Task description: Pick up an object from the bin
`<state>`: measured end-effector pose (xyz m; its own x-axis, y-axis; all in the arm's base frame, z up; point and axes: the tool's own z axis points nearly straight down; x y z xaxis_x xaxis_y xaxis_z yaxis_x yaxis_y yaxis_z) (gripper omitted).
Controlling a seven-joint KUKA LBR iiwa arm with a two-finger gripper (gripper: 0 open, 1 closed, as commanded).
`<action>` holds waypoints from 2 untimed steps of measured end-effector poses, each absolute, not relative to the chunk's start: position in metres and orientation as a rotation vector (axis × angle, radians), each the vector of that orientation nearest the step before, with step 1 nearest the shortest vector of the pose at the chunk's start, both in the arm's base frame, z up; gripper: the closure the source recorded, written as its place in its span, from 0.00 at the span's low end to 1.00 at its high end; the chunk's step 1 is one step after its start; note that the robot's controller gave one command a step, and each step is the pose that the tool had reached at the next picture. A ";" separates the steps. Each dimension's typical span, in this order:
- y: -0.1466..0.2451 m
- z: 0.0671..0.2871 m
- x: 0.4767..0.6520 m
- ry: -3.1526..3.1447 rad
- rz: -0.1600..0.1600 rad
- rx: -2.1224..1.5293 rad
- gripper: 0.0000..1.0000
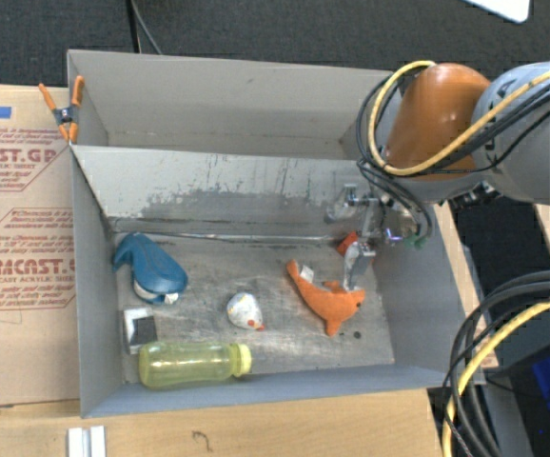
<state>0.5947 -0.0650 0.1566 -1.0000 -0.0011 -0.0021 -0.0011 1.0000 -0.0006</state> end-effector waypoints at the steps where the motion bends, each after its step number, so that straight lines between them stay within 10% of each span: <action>1: -0.065 0.157 0.595 3.139 -0.001 -0.002 0.00; 2: -0.071 0.133 0.582 3.127 -0.002 -0.127 0.00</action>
Offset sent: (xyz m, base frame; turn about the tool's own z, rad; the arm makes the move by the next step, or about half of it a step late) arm -0.0502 -0.0257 -0.0866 -0.2445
